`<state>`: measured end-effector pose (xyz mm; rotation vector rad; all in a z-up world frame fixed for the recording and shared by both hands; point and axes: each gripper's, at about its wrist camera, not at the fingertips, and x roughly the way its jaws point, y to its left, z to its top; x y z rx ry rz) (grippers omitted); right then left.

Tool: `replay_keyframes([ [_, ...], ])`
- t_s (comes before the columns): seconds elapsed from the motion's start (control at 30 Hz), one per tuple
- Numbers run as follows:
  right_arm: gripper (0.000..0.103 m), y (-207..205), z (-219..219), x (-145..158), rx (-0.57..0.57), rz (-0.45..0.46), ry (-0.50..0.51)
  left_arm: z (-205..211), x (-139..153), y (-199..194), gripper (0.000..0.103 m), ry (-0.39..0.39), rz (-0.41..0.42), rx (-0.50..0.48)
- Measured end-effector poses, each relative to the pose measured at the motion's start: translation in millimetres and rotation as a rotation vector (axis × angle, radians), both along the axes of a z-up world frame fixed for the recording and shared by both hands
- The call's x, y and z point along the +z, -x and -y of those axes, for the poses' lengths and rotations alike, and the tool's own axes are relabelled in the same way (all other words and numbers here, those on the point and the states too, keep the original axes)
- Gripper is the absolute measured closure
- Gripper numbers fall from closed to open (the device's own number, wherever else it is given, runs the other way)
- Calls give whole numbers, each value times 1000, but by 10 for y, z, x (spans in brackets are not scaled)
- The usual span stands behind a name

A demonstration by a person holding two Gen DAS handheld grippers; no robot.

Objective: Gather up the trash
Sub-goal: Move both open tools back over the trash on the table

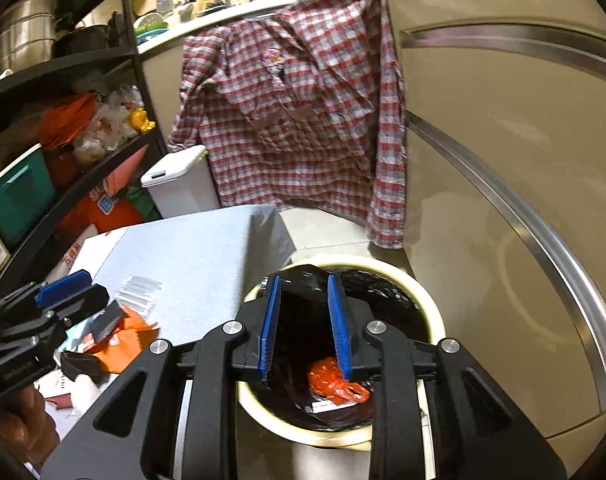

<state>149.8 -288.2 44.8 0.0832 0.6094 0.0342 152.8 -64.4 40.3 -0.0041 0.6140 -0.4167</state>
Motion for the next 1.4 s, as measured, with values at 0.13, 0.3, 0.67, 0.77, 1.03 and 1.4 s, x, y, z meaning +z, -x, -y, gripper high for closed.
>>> replay_keyframes([
  [0.13,79,13,-211,43,45,12,-9,-353,102,62,54,2,20,41],
  [0.3,87,9,-523,78,126,23,-42,-944,313,157,54,-40,39,108],
  [0.67,88,-7,-1109,-170,277,-39,-71,-2002,356,297,56,-44,40,256],
  [0.77,88,-51,-1234,-234,301,-55,-71,-2221,93,188,65,2,-45,311],
  [1.03,86,-234,-1544,-502,366,-132,-87,-2389,-214,42,65,-6,-127,329],
  [1.4,86,-443,-2025,-916,487,-237,-149,-2513,-480,-59,65,-14,-206,295],
])
